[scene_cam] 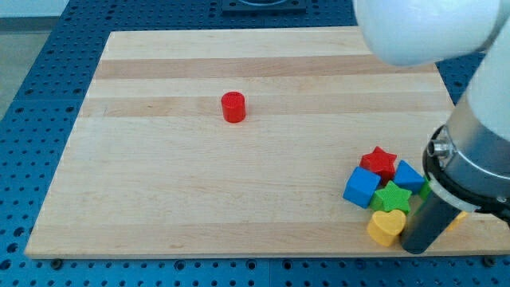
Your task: Move the green star and blue cube to the right of the red circle
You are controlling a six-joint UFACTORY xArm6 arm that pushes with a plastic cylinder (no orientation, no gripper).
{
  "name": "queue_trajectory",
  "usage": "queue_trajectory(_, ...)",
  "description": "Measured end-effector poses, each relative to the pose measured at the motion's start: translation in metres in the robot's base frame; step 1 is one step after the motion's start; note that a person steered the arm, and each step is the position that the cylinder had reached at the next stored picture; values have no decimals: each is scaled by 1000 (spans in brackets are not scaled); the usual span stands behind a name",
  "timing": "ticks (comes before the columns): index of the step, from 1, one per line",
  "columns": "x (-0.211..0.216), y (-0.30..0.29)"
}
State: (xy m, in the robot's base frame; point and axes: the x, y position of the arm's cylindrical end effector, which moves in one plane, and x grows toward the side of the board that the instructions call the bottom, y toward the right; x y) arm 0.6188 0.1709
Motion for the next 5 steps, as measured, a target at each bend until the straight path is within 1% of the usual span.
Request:
queue_trajectory(3,-1,-9)
queue_trajectory(4,0,-32)
queue_trajectory(5,-1,-72)
